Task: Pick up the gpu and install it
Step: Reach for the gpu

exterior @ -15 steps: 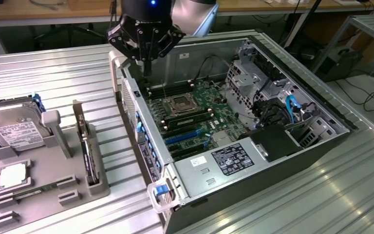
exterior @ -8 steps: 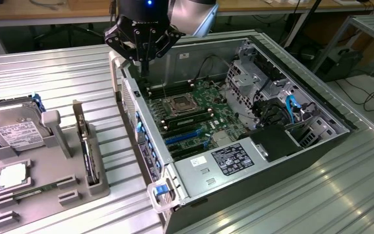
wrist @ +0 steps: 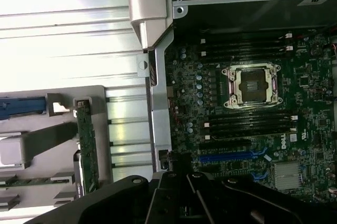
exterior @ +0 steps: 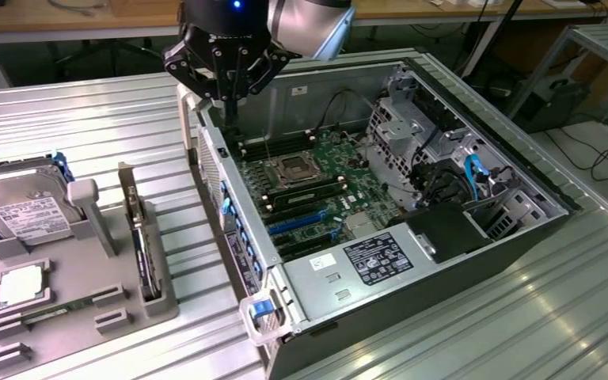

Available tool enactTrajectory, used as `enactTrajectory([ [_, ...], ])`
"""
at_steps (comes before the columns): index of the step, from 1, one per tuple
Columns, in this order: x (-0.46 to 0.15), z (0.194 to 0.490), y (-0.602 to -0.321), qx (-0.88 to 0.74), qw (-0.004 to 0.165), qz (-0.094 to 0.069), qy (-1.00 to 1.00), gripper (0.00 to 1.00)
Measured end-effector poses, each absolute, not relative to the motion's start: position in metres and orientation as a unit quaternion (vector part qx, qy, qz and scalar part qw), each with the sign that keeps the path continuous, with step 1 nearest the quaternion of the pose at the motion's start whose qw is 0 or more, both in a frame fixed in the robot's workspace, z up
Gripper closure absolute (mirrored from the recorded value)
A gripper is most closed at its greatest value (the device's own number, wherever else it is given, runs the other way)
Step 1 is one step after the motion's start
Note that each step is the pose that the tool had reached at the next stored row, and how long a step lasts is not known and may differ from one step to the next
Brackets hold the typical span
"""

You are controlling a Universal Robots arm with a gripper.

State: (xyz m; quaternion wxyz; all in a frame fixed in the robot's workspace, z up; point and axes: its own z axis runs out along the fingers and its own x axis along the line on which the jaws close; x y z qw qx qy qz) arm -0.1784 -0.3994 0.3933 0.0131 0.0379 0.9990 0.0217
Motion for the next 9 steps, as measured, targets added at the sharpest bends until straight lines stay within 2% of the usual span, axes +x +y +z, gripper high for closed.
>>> enactTrajectory([
  [9, -0.1838, 0.3933, -0.3996, 0.038, 0.013, 0.022, 0.999, 0.89],
])
